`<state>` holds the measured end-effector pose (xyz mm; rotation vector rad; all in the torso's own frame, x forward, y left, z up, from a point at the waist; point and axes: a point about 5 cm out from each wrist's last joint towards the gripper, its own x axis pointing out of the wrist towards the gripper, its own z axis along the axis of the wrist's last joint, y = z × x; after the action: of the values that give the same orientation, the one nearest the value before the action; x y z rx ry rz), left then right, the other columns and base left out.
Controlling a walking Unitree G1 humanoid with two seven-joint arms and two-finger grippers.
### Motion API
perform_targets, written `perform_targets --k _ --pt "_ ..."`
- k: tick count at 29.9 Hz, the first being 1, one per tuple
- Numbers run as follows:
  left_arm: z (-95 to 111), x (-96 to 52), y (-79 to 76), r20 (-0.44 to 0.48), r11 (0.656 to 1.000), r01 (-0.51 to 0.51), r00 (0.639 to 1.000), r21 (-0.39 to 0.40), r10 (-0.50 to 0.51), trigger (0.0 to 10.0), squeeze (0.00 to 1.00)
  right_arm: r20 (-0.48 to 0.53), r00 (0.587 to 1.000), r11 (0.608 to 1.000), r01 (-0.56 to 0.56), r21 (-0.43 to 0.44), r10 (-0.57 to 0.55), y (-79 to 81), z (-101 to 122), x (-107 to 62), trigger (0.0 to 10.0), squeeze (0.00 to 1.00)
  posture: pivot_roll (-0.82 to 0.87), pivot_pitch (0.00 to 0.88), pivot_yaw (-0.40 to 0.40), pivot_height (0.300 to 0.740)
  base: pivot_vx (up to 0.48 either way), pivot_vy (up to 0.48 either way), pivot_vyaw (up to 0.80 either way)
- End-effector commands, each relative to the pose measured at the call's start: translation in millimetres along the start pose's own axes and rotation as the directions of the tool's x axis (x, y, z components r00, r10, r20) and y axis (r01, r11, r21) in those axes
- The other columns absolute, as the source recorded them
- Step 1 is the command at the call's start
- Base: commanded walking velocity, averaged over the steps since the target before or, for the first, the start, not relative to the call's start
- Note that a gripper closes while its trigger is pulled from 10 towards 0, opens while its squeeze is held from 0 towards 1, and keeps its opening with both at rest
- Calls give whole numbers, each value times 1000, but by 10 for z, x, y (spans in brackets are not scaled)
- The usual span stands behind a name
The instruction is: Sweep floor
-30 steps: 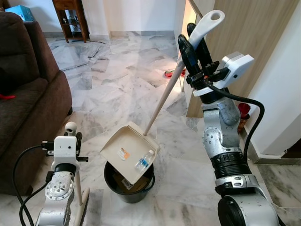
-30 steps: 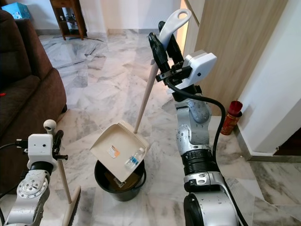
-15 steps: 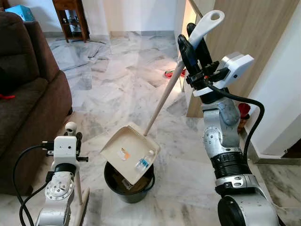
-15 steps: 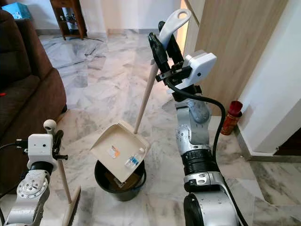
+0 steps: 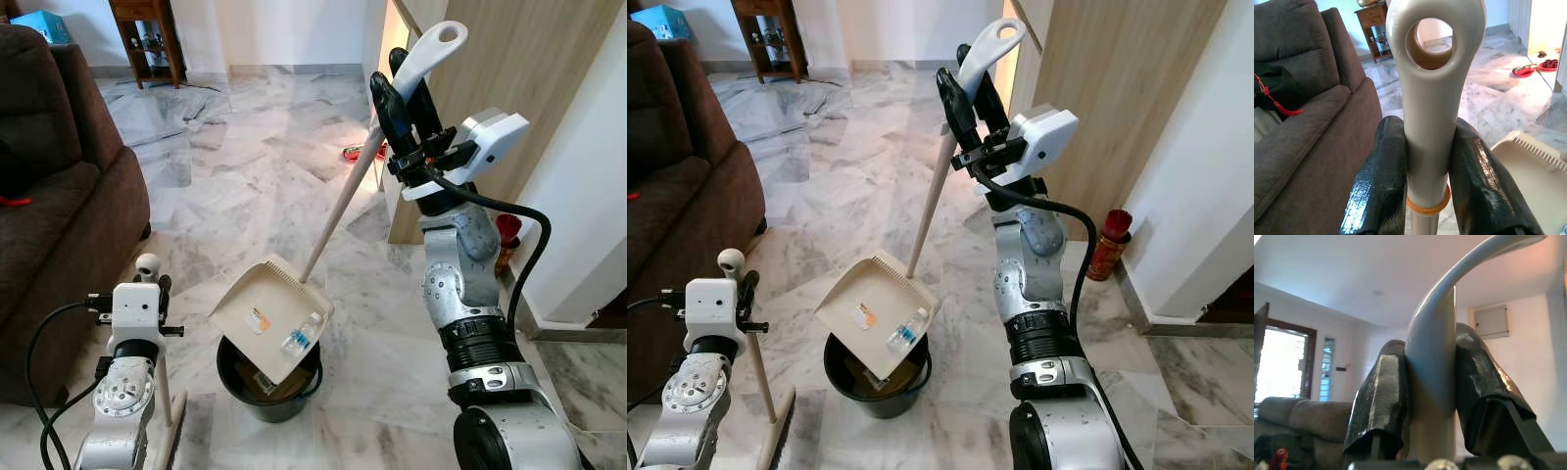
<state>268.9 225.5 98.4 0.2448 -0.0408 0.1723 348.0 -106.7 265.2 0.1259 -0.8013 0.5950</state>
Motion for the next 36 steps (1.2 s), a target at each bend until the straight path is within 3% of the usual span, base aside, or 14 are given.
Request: perform_targets --k 1,24,36 --pt "102 28 51 40 1000 -1 999 13 1 10000 0 142 988 988 -43 -146 64 94 261 160 10000 0 66 0 29 740 0 0 0" --pt "116 35 51 45 1000 3 999 14 -3 10000 0 168 981 972 -53 -231 93 155 290 188 10000 0 67 0 30 740 0 0 0" --pt "115 37 51 44 1000 2 999 14 -3 10000 0 186 983 990 32 -138 -6 61 298 198 10000 0 69 0 28 740 0 0 0"
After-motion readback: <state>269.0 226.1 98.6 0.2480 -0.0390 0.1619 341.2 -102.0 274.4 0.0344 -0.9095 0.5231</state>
